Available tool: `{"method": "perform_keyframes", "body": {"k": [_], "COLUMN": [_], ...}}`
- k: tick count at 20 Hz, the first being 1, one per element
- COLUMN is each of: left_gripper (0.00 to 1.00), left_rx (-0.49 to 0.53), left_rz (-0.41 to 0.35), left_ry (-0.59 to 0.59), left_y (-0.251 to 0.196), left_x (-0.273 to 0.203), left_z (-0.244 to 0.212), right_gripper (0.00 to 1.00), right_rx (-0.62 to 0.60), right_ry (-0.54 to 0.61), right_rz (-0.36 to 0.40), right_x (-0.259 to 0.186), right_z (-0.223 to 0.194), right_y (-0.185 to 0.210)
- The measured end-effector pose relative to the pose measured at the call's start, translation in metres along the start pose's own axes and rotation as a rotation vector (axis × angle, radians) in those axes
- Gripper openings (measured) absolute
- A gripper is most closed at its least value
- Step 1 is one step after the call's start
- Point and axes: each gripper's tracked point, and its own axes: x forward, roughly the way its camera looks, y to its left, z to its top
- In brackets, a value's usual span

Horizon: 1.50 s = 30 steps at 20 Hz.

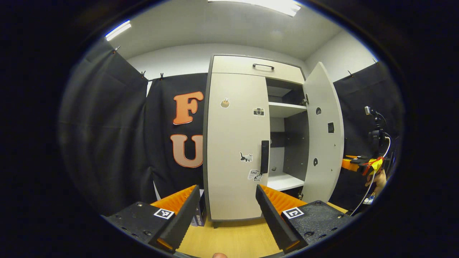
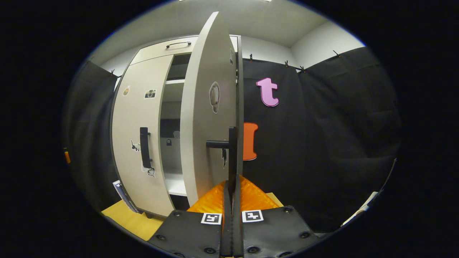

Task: Open the right door of the double-door shoe cabinet with the right hand, and open the left door with the left hand.

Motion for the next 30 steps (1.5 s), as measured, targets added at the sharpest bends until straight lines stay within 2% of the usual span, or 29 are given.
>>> {"method": "perform_keyframes", "body": {"k": [3, 9, 13, 16, 18, 20, 25, 27, 28, 30], "left_gripper": [0.92, 0.94, 0.94, 0.94, 0.92, 0.94, 0.94, 0.95, 0.95, 0.95], "left_rx": [0.01, 0.034, 0.029, 0.037, 0.057, 0.06, 0.061, 0.07, 0.07, 0.067], "left_rz": [-0.004, -0.003, -0.02, -0.023, -0.016, -0.012, -0.03, -0.024, -0.018, -0.009], "left_ry": [-0.005, -0.024, -0.024, -0.014, -0.012, -0.015, 0.004, 0.014, 0.019, 0.033], "left_y": [-0.009, -0.025, -0.044, -0.056, -0.059, -0.069, -0.093, -0.102, -0.105, -0.109], "left_x": [0.001, 0.008, 0.016, 0.026, 0.036, 0.047, 0.083, 0.1, 0.11, 0.131], "left_z": [0.0, 0.007, 0.005, 0.002, 0.002, 0.002, -0.003, -0.006, -0.008, -0.013], "right_gripper": [0.07, 0.07, 0.08, 0.07, 0.07, 0.07, 0.09, 0.22, 0.42, 0.69], "right_rx": [0.006, -0.002, -0.015, -0.023, 0.012, 0.034, 0.092, 0.102, 0.101, 0.106], "right_ry": [-0.008, -0.017, -0.024, -0.033, -0.035, -0.044, -0.026, -0.035, -0.037, -0.038], "right_rz": [0.014, 0.013, -0.019, -0.096, -0.08, -0.068, 0.007, 0.018, 0.02, 0.019], "right_x": [-0.002, -0.012, -0.016, -0.022, -0.028, -0.034, -0.053, -0.057, -0.057, -0.062], "right_z": [0.0, 0.0, -0.001, -0.002, -0.003, -0.002, -0.01, -0.009, -0.01, -0.01], "right_y": [0.0, -0.011, -0.029, -0.059, -0.062, -0.07, -0.07, -0.074, -0.077, -0.076]}}
